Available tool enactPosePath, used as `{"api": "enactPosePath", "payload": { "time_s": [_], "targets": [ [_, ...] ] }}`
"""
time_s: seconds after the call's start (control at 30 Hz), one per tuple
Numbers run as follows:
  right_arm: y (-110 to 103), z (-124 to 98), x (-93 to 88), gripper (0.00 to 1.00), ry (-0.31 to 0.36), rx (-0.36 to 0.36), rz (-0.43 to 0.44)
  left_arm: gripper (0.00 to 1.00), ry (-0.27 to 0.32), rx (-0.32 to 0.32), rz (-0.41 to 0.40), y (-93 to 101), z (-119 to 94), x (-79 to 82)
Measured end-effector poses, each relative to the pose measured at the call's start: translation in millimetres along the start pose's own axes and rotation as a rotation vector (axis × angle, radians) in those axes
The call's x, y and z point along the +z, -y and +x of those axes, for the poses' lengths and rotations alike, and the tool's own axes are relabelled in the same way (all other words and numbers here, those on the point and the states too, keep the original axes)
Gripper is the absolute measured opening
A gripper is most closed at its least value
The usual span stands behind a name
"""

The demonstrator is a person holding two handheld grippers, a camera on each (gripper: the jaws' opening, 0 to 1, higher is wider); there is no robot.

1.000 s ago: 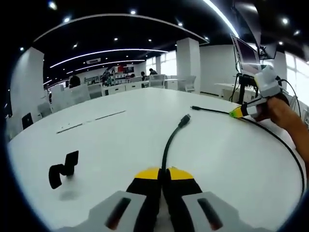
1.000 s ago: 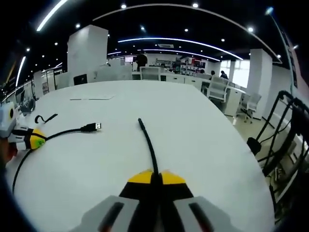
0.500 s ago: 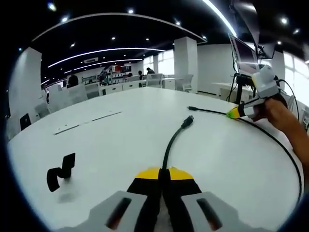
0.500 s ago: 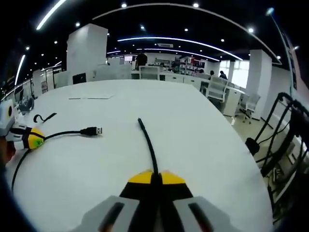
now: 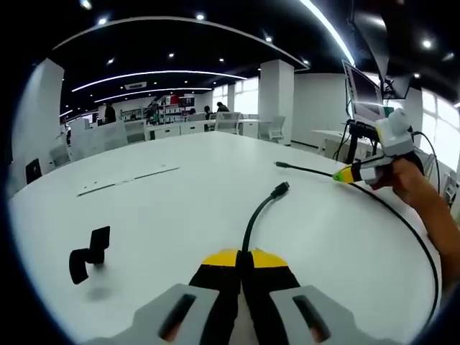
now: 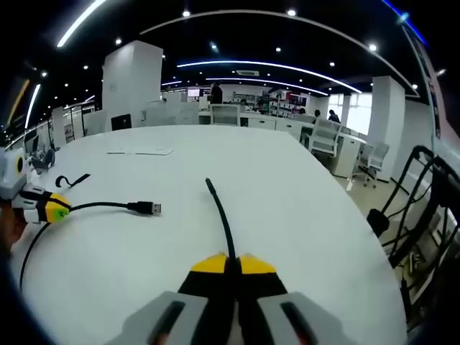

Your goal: Find the charging cable on the desk, coil it up and secure with Velcro.

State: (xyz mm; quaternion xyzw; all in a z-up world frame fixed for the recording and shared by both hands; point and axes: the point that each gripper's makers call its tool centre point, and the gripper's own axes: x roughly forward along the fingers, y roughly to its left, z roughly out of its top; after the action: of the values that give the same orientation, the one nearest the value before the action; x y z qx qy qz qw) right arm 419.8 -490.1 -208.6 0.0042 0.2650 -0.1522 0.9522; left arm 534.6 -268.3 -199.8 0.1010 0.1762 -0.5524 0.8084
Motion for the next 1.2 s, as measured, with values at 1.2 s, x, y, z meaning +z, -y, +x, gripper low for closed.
{"api": "enactPosePath", "payload": {
  "time_s": [1.2],
  "targets": [
    [-70, -14, 39.4, 0.04, 0.099, 0.209, -0.045, 0.04, 0.060, 0.022, 0.041, -35.9, -35, 27.8]
  ]
}}
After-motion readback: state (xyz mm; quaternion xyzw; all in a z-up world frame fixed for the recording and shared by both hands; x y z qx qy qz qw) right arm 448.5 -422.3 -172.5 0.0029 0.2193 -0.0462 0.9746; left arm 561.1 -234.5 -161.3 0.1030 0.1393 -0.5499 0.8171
